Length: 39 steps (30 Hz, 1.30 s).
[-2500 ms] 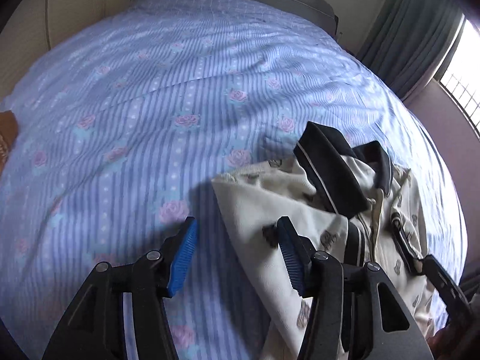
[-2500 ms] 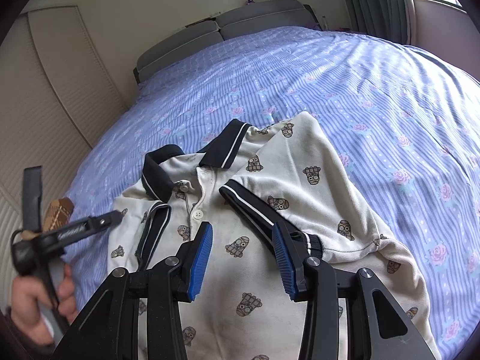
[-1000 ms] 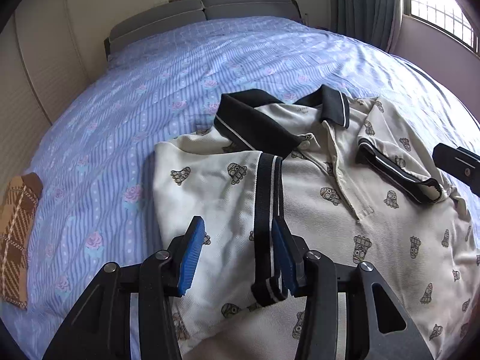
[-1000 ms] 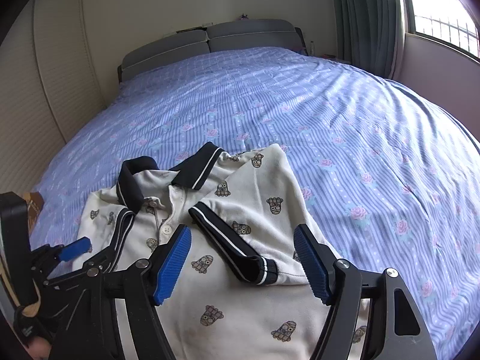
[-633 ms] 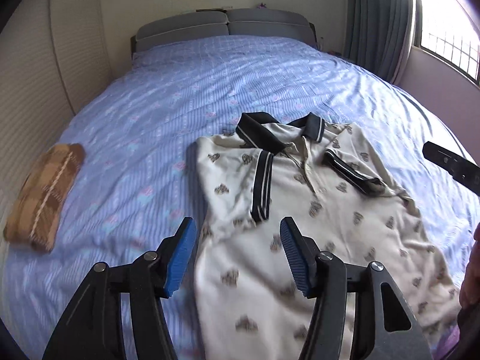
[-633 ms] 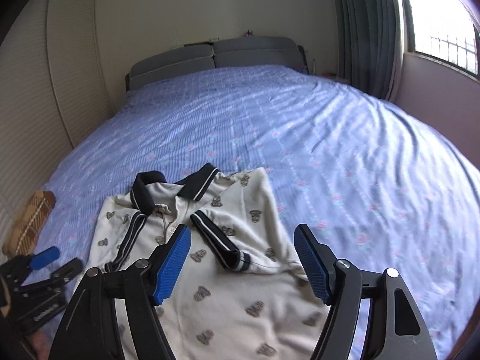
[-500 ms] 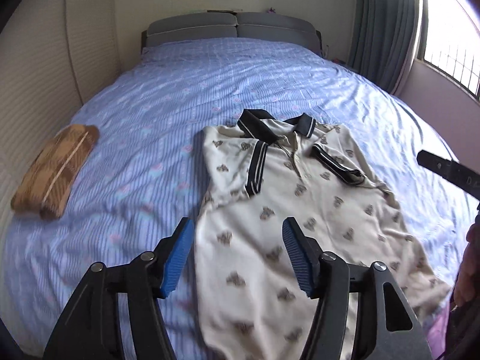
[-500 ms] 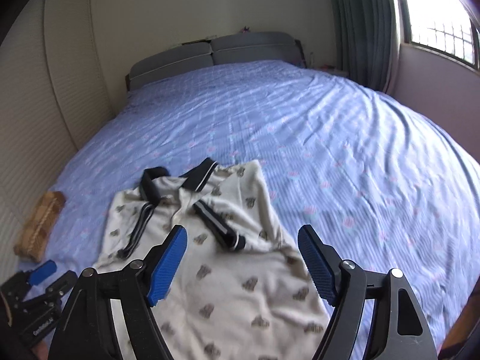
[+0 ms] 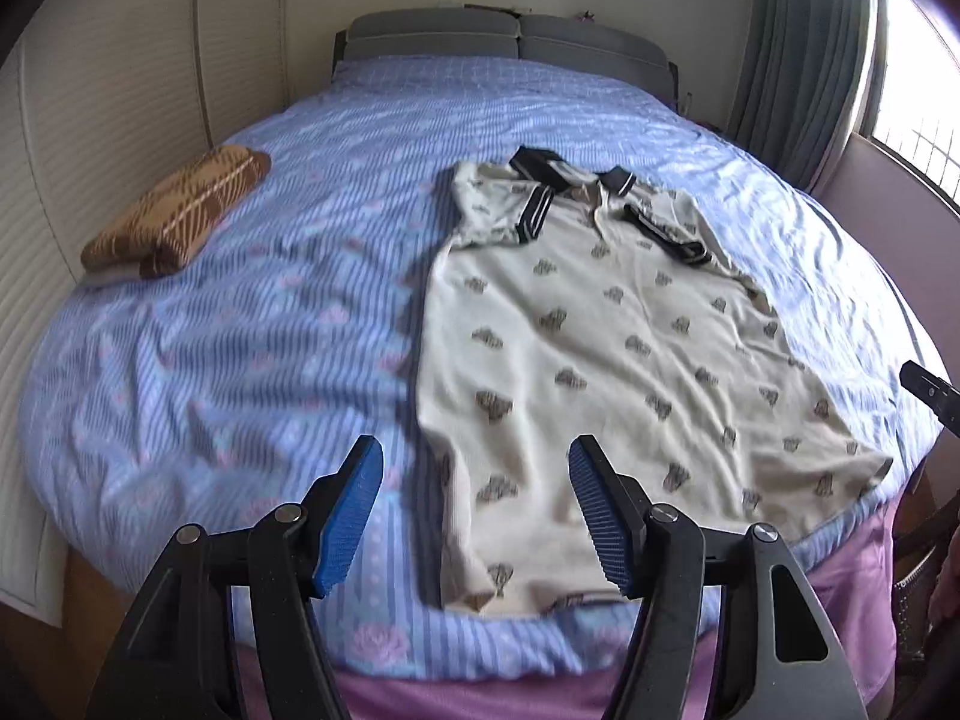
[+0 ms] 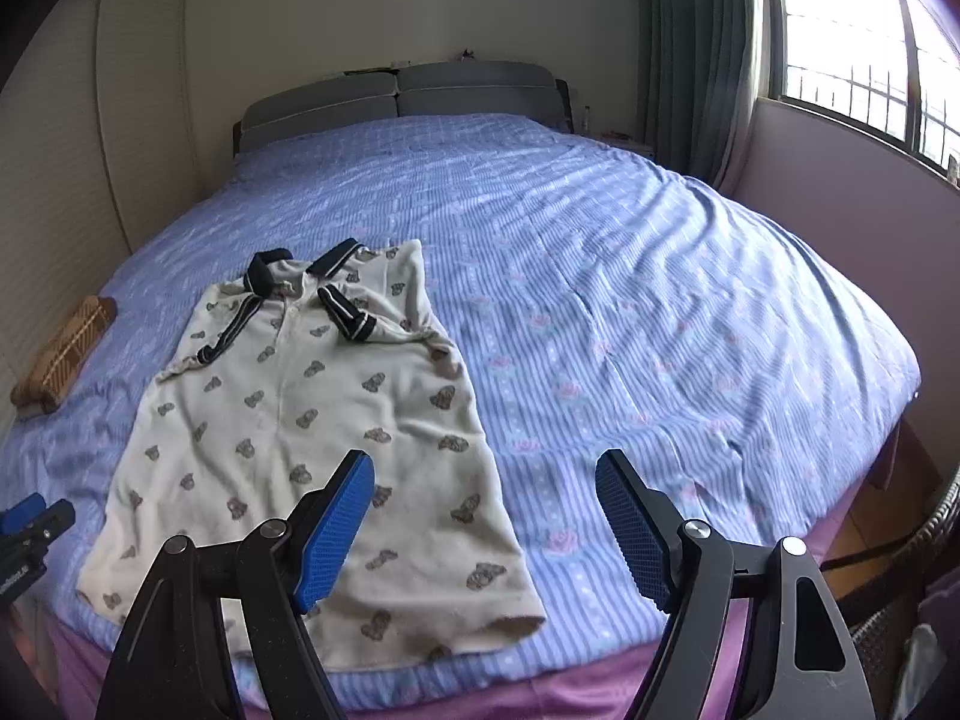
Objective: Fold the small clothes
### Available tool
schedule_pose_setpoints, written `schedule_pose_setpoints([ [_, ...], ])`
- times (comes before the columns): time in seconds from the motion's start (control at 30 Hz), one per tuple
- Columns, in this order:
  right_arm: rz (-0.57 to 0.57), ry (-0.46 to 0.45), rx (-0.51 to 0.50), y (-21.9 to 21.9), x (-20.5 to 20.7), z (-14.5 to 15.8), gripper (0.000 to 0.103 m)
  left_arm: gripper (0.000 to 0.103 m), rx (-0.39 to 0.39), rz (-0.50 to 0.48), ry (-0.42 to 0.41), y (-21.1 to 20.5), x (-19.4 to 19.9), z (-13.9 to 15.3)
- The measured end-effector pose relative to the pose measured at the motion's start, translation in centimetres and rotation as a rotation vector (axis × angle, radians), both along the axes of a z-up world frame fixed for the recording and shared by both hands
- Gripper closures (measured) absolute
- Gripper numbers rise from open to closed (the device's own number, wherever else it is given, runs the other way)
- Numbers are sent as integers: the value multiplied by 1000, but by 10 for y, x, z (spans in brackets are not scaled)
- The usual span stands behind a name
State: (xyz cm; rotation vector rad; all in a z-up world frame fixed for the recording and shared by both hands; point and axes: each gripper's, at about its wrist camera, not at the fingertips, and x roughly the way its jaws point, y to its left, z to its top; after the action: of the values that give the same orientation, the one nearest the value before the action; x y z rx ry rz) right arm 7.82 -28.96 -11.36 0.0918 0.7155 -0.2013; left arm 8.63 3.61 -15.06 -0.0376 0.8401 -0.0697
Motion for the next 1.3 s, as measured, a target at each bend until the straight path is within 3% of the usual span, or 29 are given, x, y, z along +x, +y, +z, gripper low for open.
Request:
schedule_pose_setpoints([
  [0.57, -24, 134, 73, -16, -18, -57, 29, 42, 9, 24, 10, 2, -18, -27],
  [0.77, 1, 174, 105, -14, -14, -67, 47, 55, 2, 18, 30, 1, -19, -35],
  [0.9, 0, 185, 128, -16, -13, -71, 48, 62, -1, 12, 41, 0, -20, -38],
  [1.1, 1, 194, 140, -16, -12, -73, 52, 64, -20, 38, 59, 8, -20, -42],
  [1.3, 8, 198, 155, -15, -11, -73, 60, 84, -44, 10, 87, 5, -18, -47],
])
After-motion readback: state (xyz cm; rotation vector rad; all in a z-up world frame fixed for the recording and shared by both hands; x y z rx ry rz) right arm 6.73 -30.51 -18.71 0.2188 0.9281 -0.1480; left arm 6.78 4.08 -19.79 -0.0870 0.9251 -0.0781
